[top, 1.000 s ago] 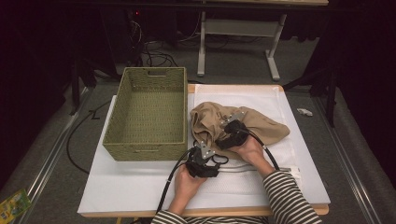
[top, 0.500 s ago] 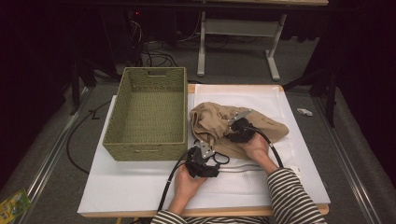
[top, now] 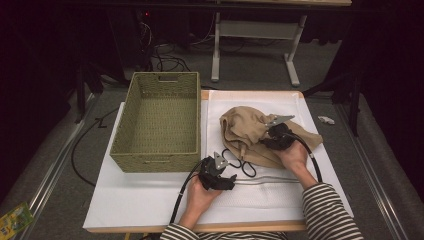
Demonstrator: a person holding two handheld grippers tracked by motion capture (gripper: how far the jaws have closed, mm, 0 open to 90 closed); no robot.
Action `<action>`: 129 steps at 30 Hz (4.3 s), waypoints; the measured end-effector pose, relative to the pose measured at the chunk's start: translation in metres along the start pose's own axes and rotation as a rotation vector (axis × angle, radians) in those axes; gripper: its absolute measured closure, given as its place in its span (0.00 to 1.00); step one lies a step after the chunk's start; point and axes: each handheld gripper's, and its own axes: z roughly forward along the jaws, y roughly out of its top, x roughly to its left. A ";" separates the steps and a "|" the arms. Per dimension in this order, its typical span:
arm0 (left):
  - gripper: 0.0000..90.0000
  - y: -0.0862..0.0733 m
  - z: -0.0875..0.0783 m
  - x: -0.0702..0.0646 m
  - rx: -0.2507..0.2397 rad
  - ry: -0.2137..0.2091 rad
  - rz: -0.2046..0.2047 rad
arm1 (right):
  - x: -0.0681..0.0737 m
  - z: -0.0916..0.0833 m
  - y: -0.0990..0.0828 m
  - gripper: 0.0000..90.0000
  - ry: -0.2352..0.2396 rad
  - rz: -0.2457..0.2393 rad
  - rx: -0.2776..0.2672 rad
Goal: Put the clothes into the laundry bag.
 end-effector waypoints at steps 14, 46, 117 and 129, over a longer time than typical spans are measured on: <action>0.26 0.009 0.003 -0.005 0.054 -0.037 0.100 | -0.017 -0.034 -0.019 0.85 0.042 0.090 -0.061; 0.73 0.030 0.018 0.000 0.068 -0.043 0.128 | 0.002 -0.107 -0.052 0.85 0.127 0.044 -0.208; 0.98 0.103 -0.001 0.029 -0.060 -0.140 -0.095 | 0.018 -0.147 -0.083 0.41 0.076 -0.005 -0.333; 0.98 0.104 -0.003 0.026 -0.066 -0.146 -0.078 | 0.014 -0.099 -0.030 0.33 0.087 0.015 -0.285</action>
